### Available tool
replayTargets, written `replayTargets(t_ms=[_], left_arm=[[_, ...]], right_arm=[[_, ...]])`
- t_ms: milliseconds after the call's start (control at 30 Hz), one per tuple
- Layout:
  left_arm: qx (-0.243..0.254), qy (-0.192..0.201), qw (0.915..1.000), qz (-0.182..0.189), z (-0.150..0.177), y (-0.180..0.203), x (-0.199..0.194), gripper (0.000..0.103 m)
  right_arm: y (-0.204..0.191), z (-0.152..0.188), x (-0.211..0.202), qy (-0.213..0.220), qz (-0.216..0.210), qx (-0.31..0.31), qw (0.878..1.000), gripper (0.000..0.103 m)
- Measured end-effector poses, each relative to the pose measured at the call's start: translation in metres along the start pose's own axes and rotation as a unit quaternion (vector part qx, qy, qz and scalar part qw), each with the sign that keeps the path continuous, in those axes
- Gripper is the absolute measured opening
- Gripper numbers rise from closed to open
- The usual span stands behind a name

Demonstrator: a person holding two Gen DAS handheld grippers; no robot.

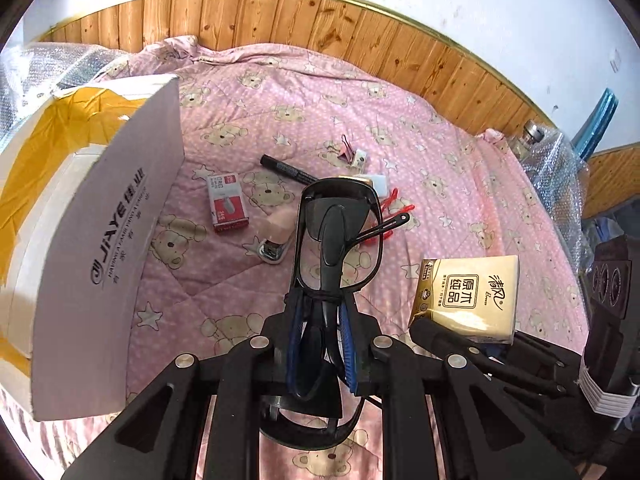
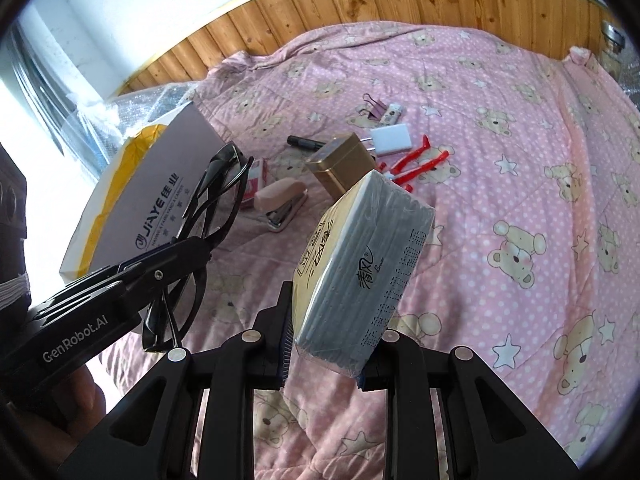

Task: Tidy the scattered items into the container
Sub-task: 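Carry the glasses and tissue pack with both tools toward the white box, then open both tools over the box, dropping the glasses and tissue pack inside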

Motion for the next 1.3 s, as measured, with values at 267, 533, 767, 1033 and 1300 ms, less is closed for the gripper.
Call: replayTargets(t_ms=[267, 533, 767, 1033, 1300], left_arm=[[-0.019, 0.027, 0.9994, 0.011, -0.008, -0.016, -0.032, 0.019], [-0.043, 0.059, 0.9971, 0.024, -0.017, -0.044, -0.063, 0.019], [-0.069, 0.092, 0.9928, 0.035, -0.026, -0.074, -0.095, 0.019], [-0.098, 0.118, 0.9875, 0.037, -0.034, -0.114, -0.125, 0.019], [-0.132, 0.14, 0.9808, 0.028, -0.035, -0.16, -0.149, 0.019]], right_arm=[[-0.032, -0.017, -0.009, 0.013, 0.002, -0.03, 0.999, 0.025], [-0.083, -0.035, -0.011, 0.022, -0.002, -0.072, 0.997, 0.025], [-0.131, -0.048, -0.012, 0.03, -0.01, -0.107, 0.994, 0.025], [-0.183, -0.063, -0.011, 0.038, -0.021, -0.144, 0.989, 0.025], [-0.232, -0.075, -0.01, 0.048, -0.031, -0.183, 0.982, 0.025]])
Point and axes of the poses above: each gripper's, at about its wrist camera, not at the fingertips, and x roughly the way its jaws point, y to its right, z to its underside, the point moved 7 cm from there along x, roughly the way its jaws point, and after that the axes turned 8 degrees about z, right-handed, at the moved point
